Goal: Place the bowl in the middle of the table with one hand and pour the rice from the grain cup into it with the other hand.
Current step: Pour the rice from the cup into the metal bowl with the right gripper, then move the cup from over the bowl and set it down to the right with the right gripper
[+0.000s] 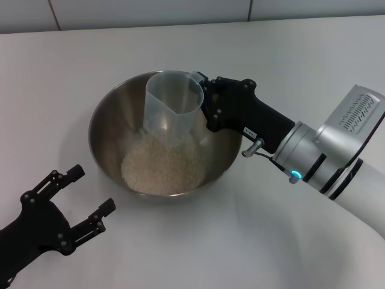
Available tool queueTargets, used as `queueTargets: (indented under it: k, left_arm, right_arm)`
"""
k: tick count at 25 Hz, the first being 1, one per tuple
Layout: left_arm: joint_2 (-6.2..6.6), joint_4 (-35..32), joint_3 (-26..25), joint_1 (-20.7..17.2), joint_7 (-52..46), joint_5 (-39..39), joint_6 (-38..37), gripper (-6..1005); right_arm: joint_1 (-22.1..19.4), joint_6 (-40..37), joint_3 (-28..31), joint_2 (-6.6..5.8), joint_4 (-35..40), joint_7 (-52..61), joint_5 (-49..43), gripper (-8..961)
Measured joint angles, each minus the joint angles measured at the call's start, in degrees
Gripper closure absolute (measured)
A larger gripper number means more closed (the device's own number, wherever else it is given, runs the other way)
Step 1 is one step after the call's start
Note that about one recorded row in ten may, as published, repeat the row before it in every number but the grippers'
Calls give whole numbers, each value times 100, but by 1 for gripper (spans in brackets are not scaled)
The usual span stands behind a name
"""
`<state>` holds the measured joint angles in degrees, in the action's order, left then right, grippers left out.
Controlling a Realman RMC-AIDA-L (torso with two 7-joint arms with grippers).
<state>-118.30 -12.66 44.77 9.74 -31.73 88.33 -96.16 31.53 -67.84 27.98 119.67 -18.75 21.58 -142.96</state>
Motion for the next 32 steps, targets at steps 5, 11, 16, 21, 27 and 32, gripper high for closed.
queueTargets:
  k: [5,11,16,21,27,32]
  left_arm:
    - [0,1,-4,2,0,-8,0,162]
    - [0,1,-4,2,1,-10,0,162]
    - [9,1,-4,-20,8,-15,0,162]
    - [15,1,-3,-25,9,-18,-39,163]
    - [18,-10,-3,-26,10,-18,-72,163]
    - [18,-30,-3,-26,10,-18,-100,163]
  right_arm:
    - [-21,-35,95,7,39,-41,28,937]
    - [-119,-216,533,1,218,-45,49,937]
    - [-399,-595,1519,-5,506,-319,55,937]
    - [-479,-601,1902,-17,717,-416,57,937]
    - [-498,-388,2101,5,912,-699,67,937]
    - [-519,-302,2110,8,951,-718,68,937]
